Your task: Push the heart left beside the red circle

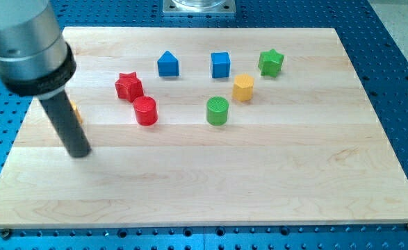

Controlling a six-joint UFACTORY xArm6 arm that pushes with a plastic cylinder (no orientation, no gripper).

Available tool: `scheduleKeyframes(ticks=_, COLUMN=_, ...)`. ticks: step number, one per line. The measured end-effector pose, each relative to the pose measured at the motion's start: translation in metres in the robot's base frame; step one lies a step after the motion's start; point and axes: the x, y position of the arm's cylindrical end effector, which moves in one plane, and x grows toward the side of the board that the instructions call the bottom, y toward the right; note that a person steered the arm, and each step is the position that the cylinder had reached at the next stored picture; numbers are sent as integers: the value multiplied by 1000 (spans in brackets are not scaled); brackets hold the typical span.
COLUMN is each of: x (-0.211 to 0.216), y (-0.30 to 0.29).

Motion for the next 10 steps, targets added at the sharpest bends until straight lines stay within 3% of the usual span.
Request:
scheduleKeyframes(ticks=1, x=52, y=4)
scheduleKeyframes(ticks=2, x=69, y=10)
scheduleKeyframes(ticks=10, x=25, y=8)
